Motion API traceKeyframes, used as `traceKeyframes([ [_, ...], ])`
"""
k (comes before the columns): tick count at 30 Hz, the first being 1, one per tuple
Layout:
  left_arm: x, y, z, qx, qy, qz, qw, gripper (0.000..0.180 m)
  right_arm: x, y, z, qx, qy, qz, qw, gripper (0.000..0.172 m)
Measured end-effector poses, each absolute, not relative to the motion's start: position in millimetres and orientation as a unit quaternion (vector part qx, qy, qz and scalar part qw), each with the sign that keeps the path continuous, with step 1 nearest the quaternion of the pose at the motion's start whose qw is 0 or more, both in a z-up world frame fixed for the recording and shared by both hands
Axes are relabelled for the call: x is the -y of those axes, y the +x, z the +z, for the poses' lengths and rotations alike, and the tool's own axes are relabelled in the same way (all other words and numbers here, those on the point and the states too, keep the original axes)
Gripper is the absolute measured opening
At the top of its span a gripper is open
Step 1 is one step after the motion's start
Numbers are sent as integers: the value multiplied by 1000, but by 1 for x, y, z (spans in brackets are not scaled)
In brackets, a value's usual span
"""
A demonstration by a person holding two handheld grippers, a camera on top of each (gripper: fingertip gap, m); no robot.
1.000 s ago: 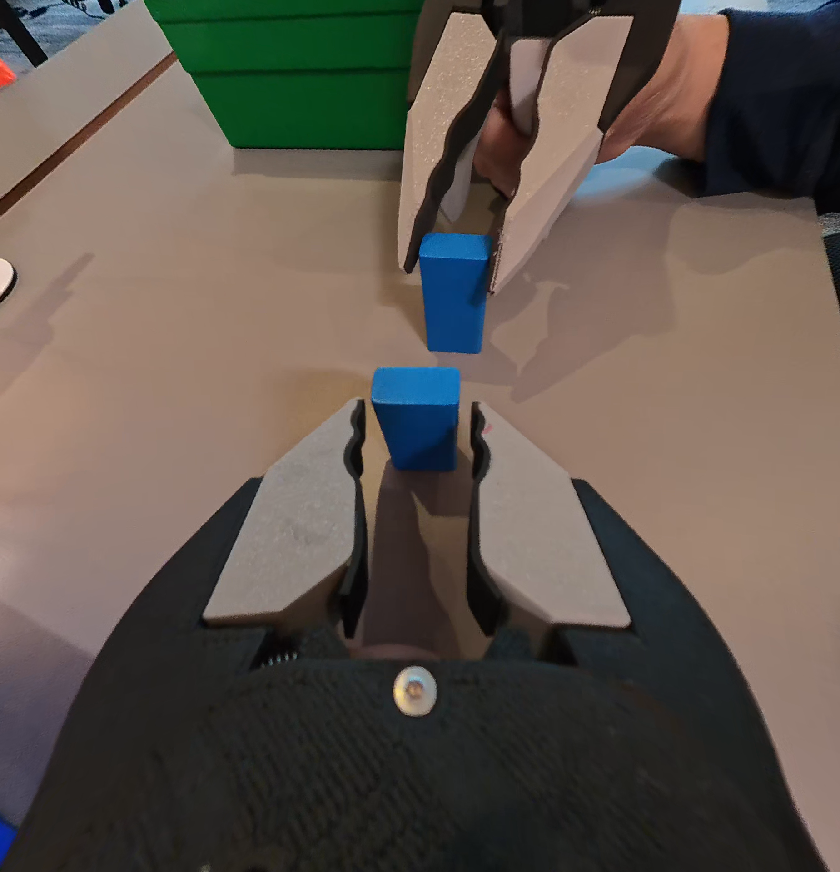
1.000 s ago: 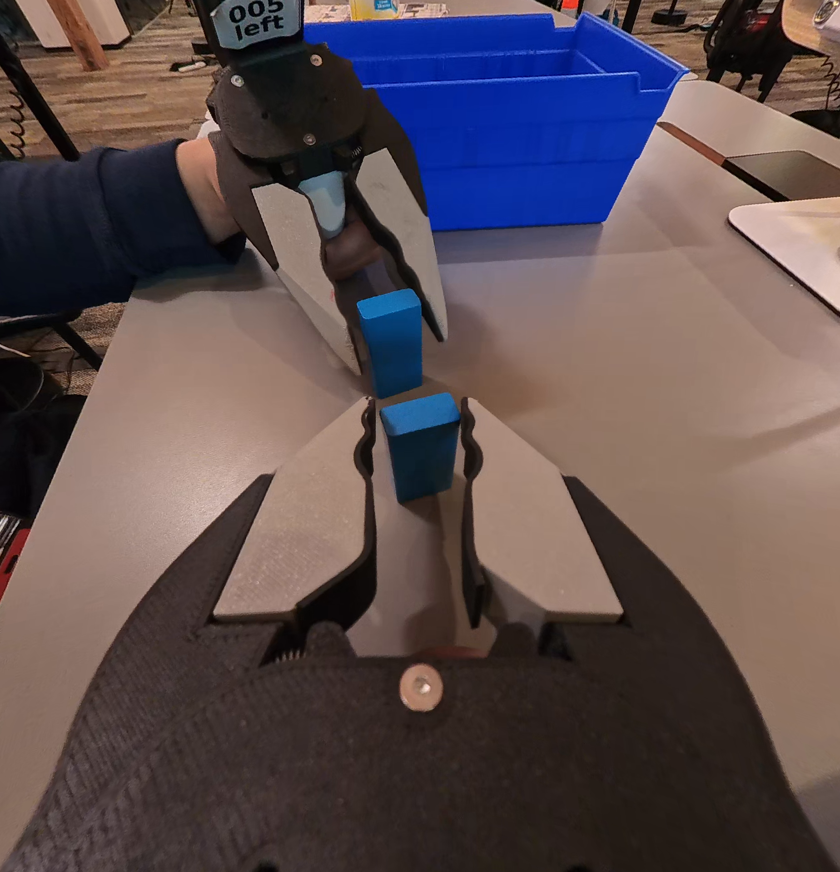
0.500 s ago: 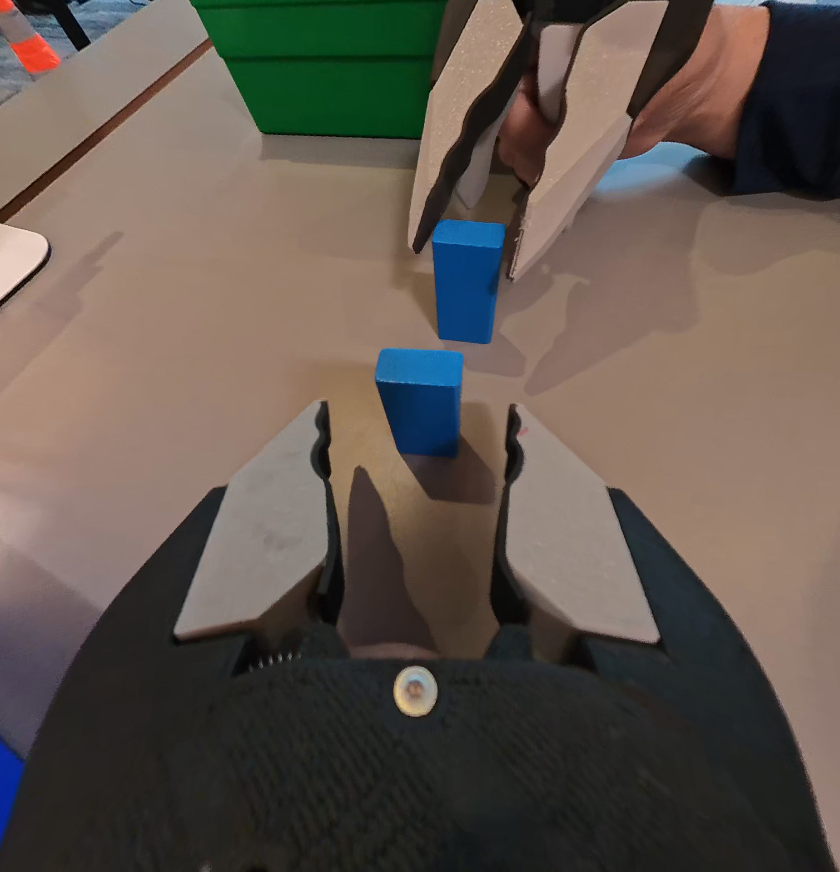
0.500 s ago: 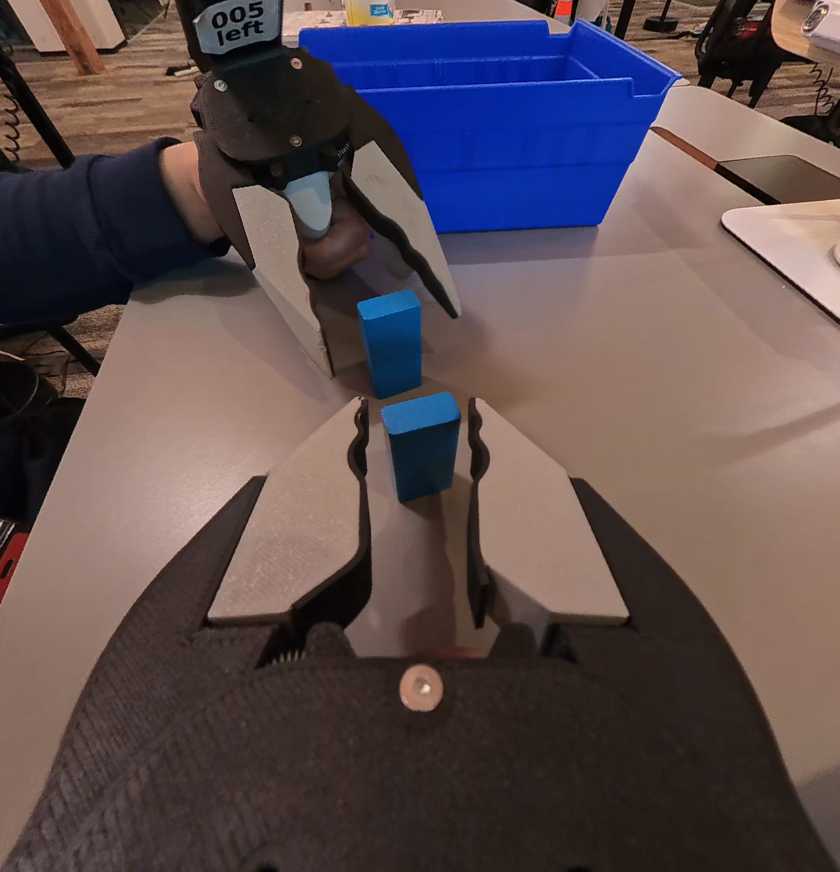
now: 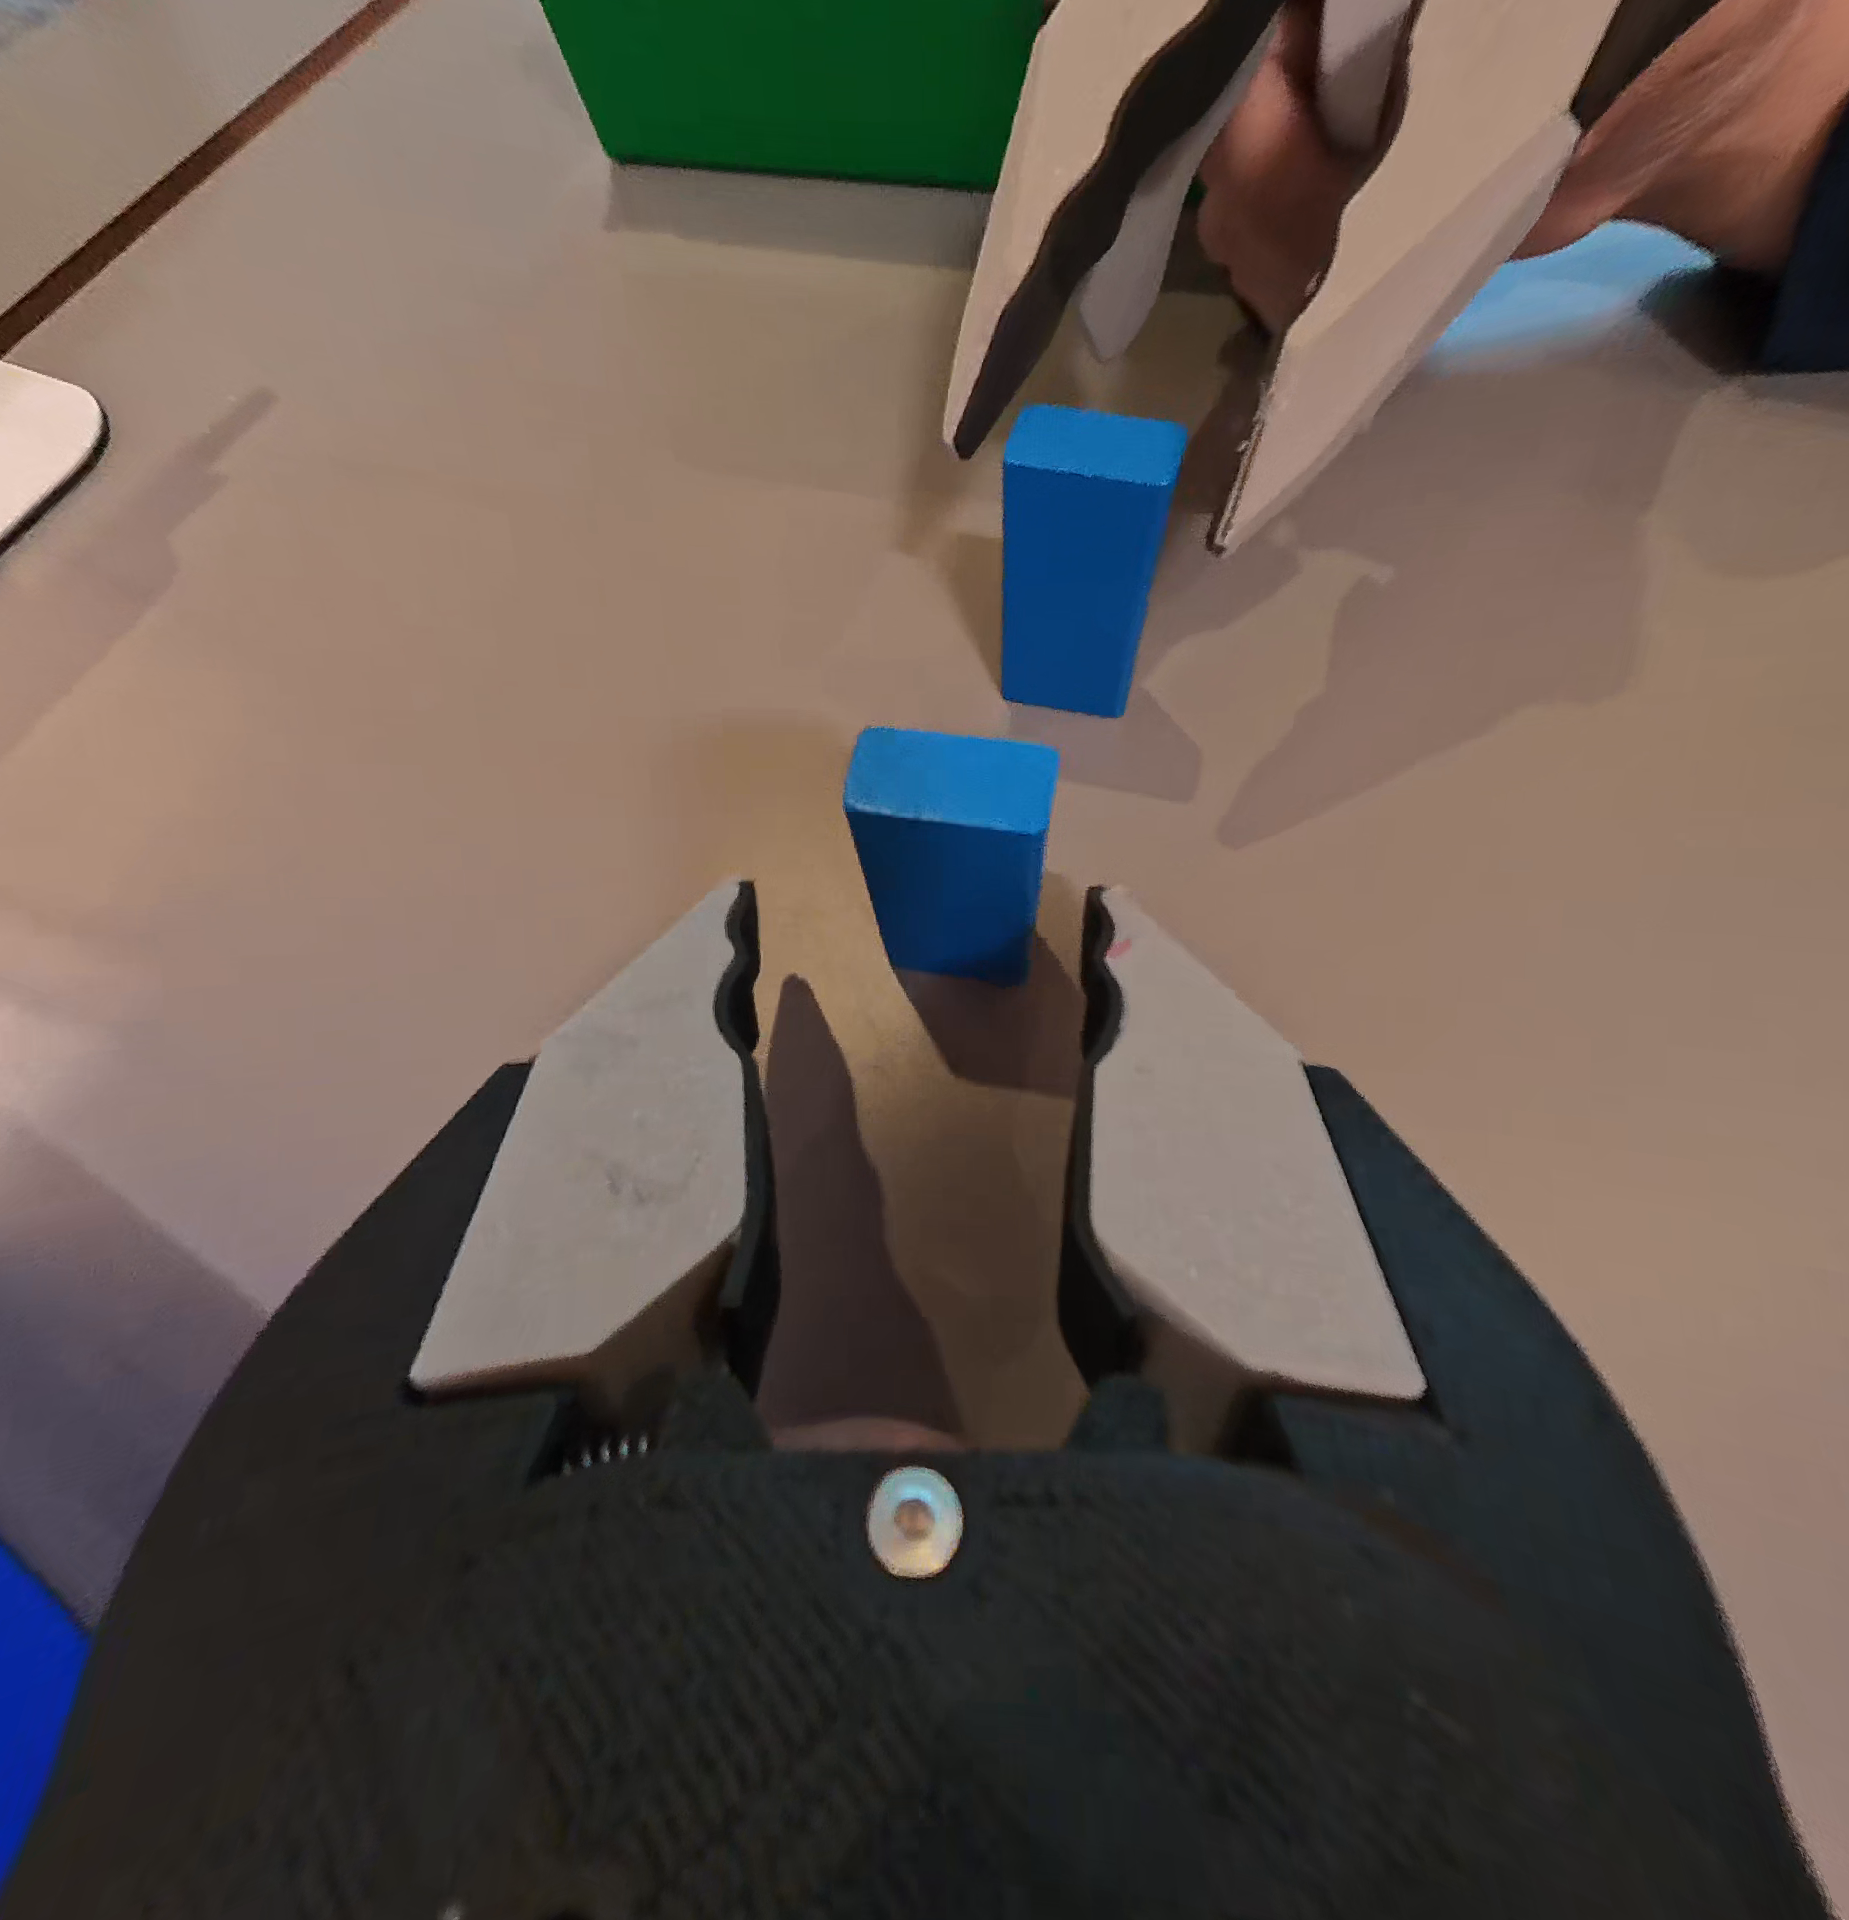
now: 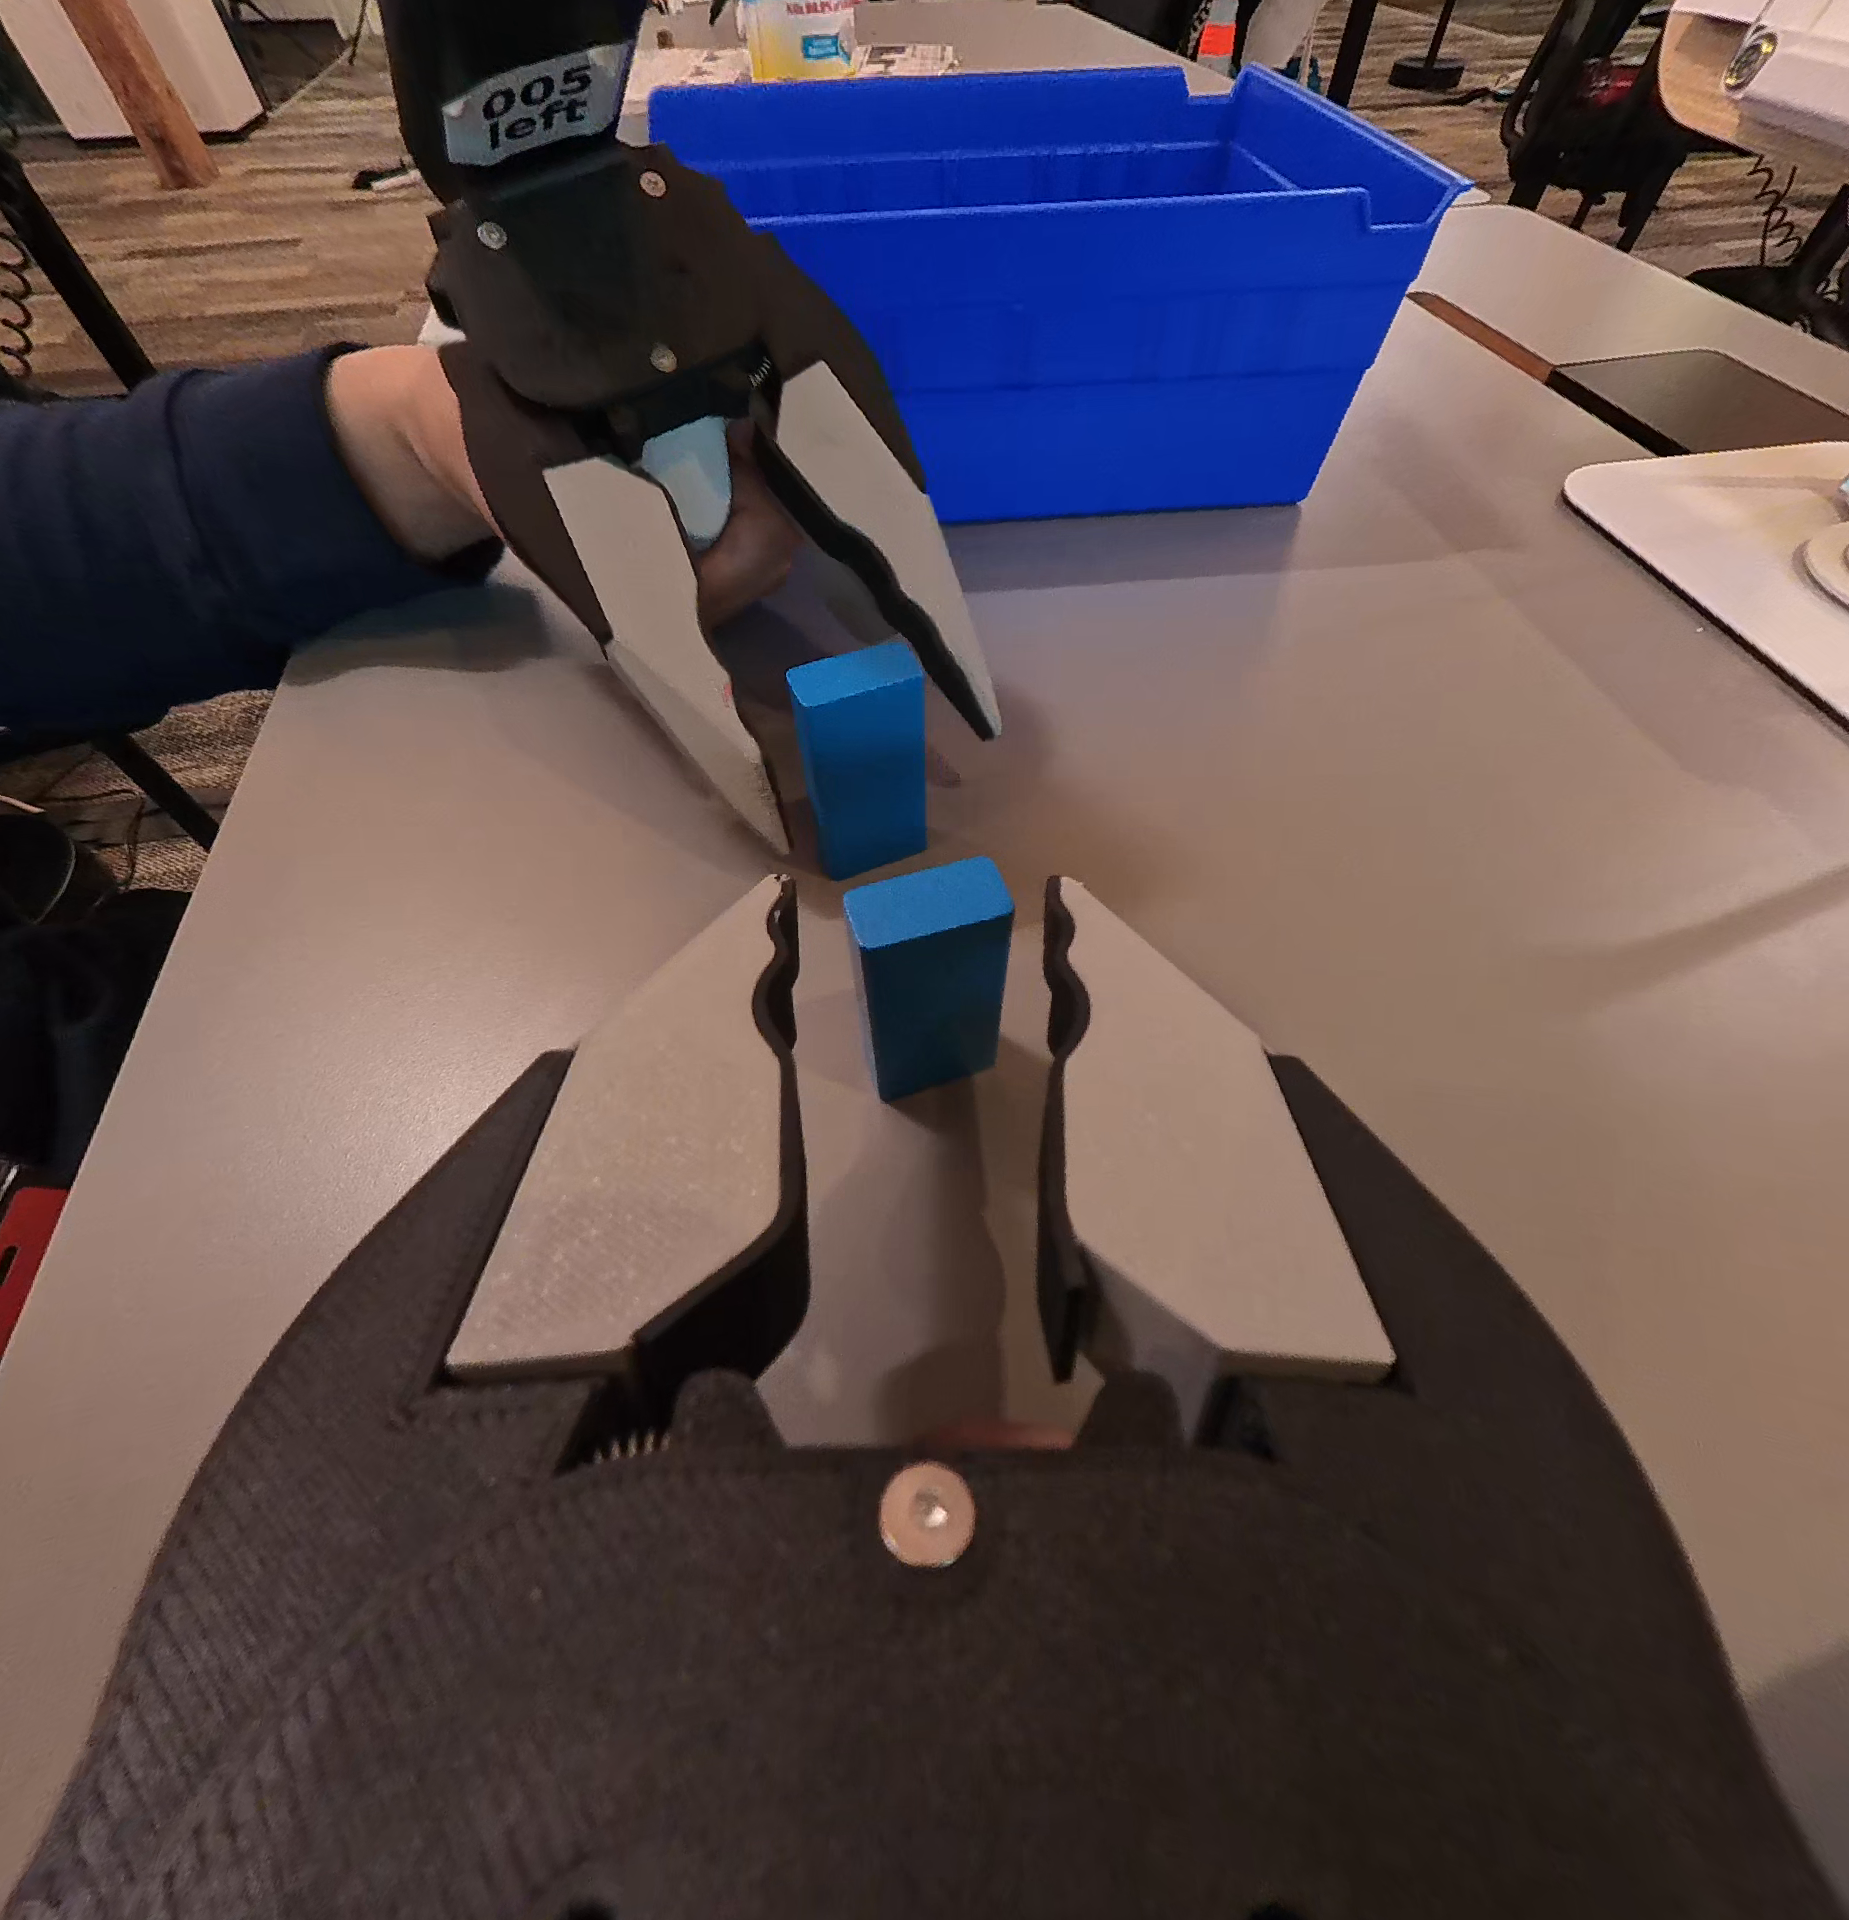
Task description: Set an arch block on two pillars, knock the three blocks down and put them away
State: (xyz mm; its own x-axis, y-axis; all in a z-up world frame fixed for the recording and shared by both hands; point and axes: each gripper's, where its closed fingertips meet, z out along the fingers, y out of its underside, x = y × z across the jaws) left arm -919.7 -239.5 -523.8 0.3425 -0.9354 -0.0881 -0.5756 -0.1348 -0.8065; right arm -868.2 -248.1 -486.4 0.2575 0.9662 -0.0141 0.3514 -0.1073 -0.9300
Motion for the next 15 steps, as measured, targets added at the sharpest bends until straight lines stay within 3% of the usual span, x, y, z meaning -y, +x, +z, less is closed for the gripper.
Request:
traceKeyframes([
  [15, 226, -935, -534, -526, -734, -164, 397, 61, 249, -867, -488, 502, -660, 345, 439, 45],
])
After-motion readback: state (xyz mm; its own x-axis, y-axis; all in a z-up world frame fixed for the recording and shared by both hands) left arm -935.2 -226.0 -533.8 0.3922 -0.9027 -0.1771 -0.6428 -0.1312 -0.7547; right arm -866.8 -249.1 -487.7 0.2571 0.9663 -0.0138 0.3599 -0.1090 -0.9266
